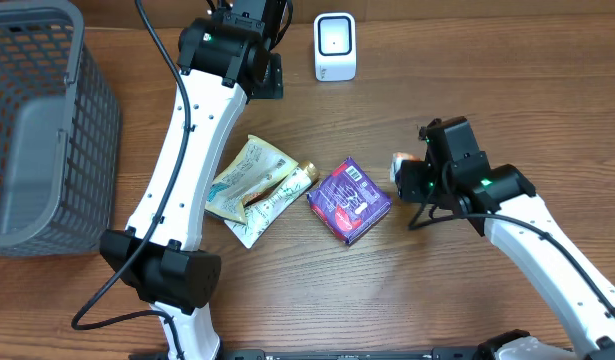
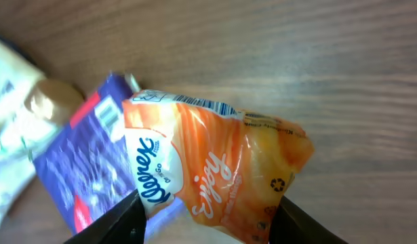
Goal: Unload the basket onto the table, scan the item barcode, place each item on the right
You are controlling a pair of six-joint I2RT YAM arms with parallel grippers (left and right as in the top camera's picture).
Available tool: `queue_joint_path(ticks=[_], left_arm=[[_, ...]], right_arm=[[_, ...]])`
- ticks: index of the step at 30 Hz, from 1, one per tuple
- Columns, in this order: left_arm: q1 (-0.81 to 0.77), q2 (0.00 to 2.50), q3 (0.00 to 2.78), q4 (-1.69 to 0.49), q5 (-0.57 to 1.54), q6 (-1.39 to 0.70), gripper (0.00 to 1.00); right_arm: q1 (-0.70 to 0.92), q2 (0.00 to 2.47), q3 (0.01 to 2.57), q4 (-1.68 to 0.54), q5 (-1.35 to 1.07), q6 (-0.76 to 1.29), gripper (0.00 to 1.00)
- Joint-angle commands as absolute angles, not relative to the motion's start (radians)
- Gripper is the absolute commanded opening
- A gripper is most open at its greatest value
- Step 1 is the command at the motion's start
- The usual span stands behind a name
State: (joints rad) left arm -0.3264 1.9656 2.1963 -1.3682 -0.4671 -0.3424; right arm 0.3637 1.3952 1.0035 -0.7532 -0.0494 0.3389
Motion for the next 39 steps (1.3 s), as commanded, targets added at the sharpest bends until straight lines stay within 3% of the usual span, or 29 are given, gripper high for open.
queue_joint_path(ticks=[1,5,13,17,19,21,25,31,39], left_arm=[[-0.326,1.945,2.215,-1.340,-0.532,-0.363,1.00],[-0.326,1.945,2.215,-1.312,-0.527,-0.376,1.00],[-0.326,1.945,2.215,-1.293,-0.537,-0.382,1.00],[-0.318,1.945,2.215,-1.259,-0.668,-0.381,1.00],[-0.305,1.945,2.215,-1.240,-0.711,-0.382,1.00],[-0.284,1.945,2.215,-1.230,-0.708,-0.382,1.00],[-0.220,1.945,2.215,-1.221,-0.594,-0.382,1.00],[-0.073,1.945,2.215,-1.238,-0.205,-0.381,1.00],[-0.028,1.945,2.215,-1.300,-0.149,-0.321,1.00]], right_arm=[[0.370,1.352,1.032,-0.785,-0.128,0.192,0.56],[0.370,1.326,1.032,-0.797,-0.184,0.118,0.57],[0.370,1.318,1.032,-0.536,-0.174,0.070,0.44],[0.370,1.300,1.032,-0.457,-0.175,0.031,0.45],[0.370,1.289,1.032,-0.458,-0.175,0.020,0.54],[0.370,1.286,1.032,-0.478,-0.177,0.021,0.78],[0.369,1.292,1.032,-0.538,-0.136,0.010,0.98],[0.369,1.402,1.033,-0.451,-0.082,0.010,1.00],[0.369,1.670,1.198,-0.376,-0.083,-0.092,1.00]])
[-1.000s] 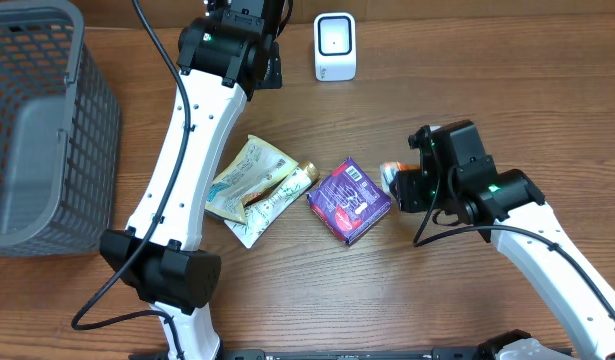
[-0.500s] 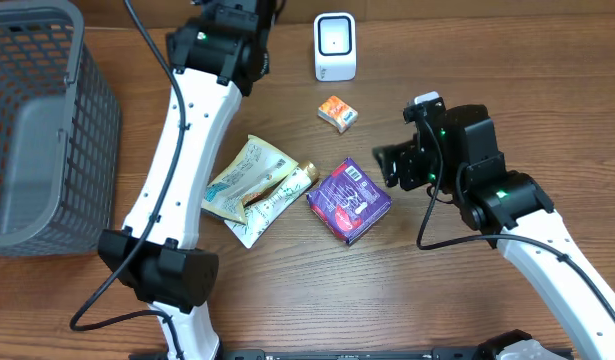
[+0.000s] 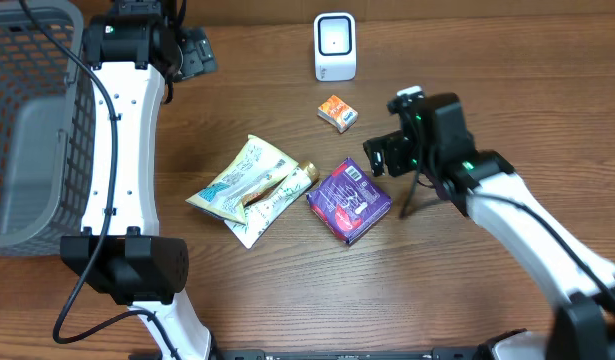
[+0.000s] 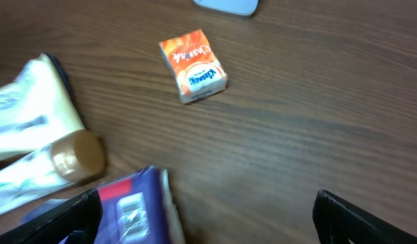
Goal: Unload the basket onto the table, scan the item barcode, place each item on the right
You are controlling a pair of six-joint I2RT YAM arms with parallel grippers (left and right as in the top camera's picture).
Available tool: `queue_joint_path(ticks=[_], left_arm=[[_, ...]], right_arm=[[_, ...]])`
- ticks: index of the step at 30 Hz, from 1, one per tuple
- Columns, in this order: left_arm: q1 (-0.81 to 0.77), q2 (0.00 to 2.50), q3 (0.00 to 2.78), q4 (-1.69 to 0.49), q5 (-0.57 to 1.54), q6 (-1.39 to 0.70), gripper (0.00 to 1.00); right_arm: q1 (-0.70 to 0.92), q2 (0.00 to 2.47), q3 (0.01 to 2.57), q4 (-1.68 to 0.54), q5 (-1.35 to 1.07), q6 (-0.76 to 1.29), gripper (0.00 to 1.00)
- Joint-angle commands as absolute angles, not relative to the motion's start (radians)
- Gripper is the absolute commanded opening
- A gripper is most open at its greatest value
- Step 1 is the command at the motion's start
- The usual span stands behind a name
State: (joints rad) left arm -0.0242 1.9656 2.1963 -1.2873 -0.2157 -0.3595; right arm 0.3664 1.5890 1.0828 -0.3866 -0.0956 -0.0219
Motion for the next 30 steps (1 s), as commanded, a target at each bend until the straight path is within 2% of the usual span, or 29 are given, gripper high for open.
queue_joint_path(ticks=[1,5,8,10,15,19,25,30], left_arm=[[-0.027,1.945,2.215,-1.305,-0.149,-0.316,1.00],[-0.027,1.945,2.215,-1.305,-0.149,-0.314,1.00],[-0.028,1.945,2.215,-1.306,-0.148,-0.314,1.00],[-0.027,1.945,2.215,-1.305,-0.149,-0.314,1.00],[-0.025,1.945,2.215,-1.309,-0.168,-0.314,1.00],[-0.025,1.945,2.215,-1.305,-0.168,-0.302,1.00],[-0.025,1.945,2.215,-1.285,-0.168,-0.279,1.00],[-0.025,1.945,2.215,-1.282,-0.168,-0.280,1.00]], right_arm=[[0.369,1.706,1.242,-0.376,-0.084,-0.088,1.00],[0.372,1.825,1.399,-0.379,-0.068,0.110,1.00],[0.372,1.873,1.459,-0.409,0.074,0.487,1.00],[0.372,1.883,1.460,-0.421,0.090,0.628,1.00],[0.395,1.887,1.460,-0.429,-0.094,0.679,1.00],[0.406,1.892,1.460,-0.362,-0.148,0.772,1.00],[0.420,1.906,1.463,-0.401,0.007,1.037,0.99],[0.432,1.973,1.473,-0.360,0.052,1.069,0.99]])
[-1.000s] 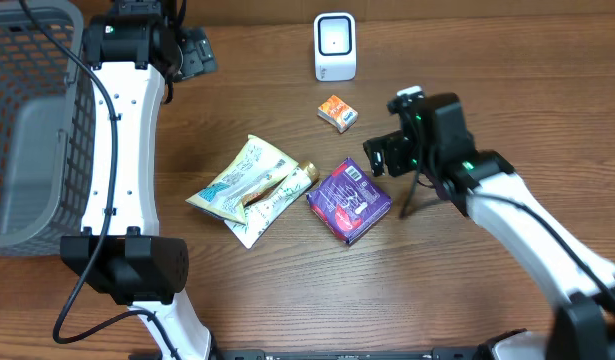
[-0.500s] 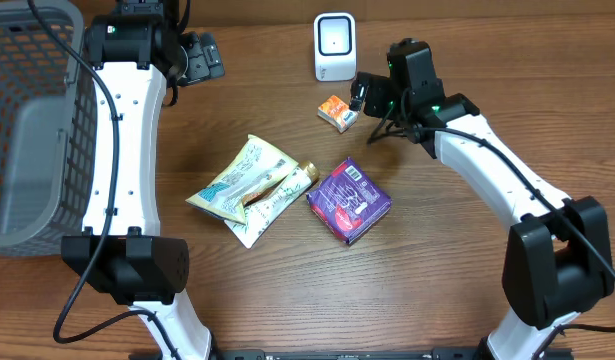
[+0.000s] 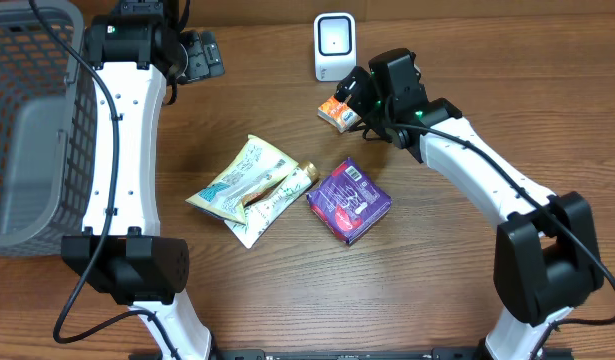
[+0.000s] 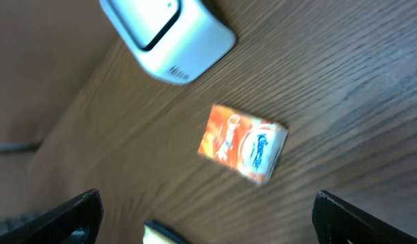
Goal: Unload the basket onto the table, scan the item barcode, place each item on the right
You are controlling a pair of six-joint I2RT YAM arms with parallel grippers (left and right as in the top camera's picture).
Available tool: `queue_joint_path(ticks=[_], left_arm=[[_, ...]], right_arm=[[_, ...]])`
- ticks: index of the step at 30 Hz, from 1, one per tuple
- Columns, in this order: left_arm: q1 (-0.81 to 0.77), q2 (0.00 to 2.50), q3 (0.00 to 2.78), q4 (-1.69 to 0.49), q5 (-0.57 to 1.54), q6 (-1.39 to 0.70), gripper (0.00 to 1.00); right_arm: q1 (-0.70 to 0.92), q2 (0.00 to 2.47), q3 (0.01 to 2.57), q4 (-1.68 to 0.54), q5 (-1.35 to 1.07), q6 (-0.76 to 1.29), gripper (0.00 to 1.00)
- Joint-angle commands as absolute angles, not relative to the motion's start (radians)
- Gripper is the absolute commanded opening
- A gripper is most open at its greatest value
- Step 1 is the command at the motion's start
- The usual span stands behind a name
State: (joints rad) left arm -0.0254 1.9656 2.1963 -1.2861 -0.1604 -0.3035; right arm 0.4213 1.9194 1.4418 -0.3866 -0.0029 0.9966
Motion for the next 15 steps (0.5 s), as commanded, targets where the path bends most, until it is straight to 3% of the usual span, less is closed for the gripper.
queue_joint_path(ticks=[1,15], left_arm=[[-0.025,1.945,2.215,-1.282,-0.168,-0.280,1.00],[-0.012,1.945,2.215,-1.282,-0.167,-0.269,1.00]], right_arm=[[0.437,1.987,1.473,-0.340,0.054,1.060,0.99],[0.542,2.113,1.473,-0.143,0.290,0.860,0.99]])
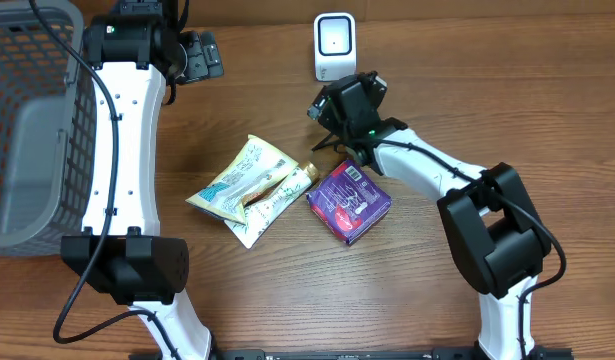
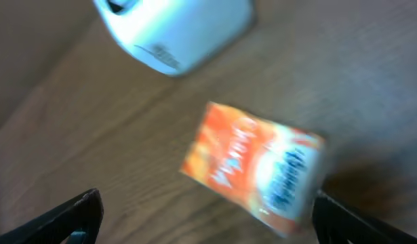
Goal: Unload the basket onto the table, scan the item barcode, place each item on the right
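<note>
An orange Kleenex tissue pack (image 2: 255, 166) lies flat on the wooden table, blurred and large in the right wrist view. It sits just ahead of my right gripper (image 2: 208, 227), which is open, with one of its fingers (image 2: 69, 217) showing at each lower corner. The white barcode scanner (image 2: 174, 30) stands just beyond the pack. In the overhead view my right gripper (image 1: 337, 108) hovers below the scanner (image 1: 334, 47) and hides the pack. My left gripper (image 1: 200, 57) is at the back left, away from everything; its jaws are not readable.
A purple box (image 1: 349, 200) lies in front of my right gripper. Cream snack packets (image 1: 249, 188) lie left of it. A grey mesh basket (image 1: 37, 120) fills the left side. My left arm (image 1: 122, 150) stands between basket and packets.
My right gripper has shifted left and come closer to the orange pack, which now fills more of the wrist view. The jaws stay open. The left arm has not moved.
At first my right gripper was shut on the orange pack, right of the purple box, and my left gripper was near the scanner. Then the pack lay below the scanner, my right gripper open and apart, left gripper at back left. Now the right gripper is over it.
</note>
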You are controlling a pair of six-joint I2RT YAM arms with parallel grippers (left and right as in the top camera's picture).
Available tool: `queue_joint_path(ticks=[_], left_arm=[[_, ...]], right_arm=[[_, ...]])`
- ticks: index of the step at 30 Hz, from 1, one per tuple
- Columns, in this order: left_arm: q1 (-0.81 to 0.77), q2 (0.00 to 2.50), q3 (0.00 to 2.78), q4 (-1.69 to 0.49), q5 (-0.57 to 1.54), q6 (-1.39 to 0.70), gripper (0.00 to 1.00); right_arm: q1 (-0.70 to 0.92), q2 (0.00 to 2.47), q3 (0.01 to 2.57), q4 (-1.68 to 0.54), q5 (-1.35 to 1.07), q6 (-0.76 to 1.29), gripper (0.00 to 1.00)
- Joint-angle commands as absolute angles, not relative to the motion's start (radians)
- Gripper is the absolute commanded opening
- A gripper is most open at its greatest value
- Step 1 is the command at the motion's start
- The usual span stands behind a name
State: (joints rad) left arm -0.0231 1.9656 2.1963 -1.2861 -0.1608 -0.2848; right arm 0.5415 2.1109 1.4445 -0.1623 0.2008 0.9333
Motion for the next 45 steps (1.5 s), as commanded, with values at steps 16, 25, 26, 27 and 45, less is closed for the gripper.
queue_joint_path(ticks=[16,25,26,27,45], left_arm=[[-0.011,1.945,2.215,-1.271,-0.168,-0.269,1.00],[-0.011,1.945,2.215,-1.270,-0.168,-0.269,1.00],[-0.011,1.945,2.215,-1.271,-0.168,-0.268,1.00],[-0.011,1.945,2.215,-1.271,-0.168,-0.268,1.00],[-0.012,1.945,2.215,-1.271,-0.167,-0.269,1.00]], right_arm=[[0.544,2.202,1.473,-0.147,0.295,0.776,0.80],[0.544,2.226,1.473,-0.189,0.295,0.708,0.41],[0.544,2.226,1.473,-0.189,0.295,0.696,0.38],[0.543,2.226,1.473,-0.191,0.296,0.690,0.33],[0.537,2.194,1.473,-0.262,0.295,0.442,0.77]])
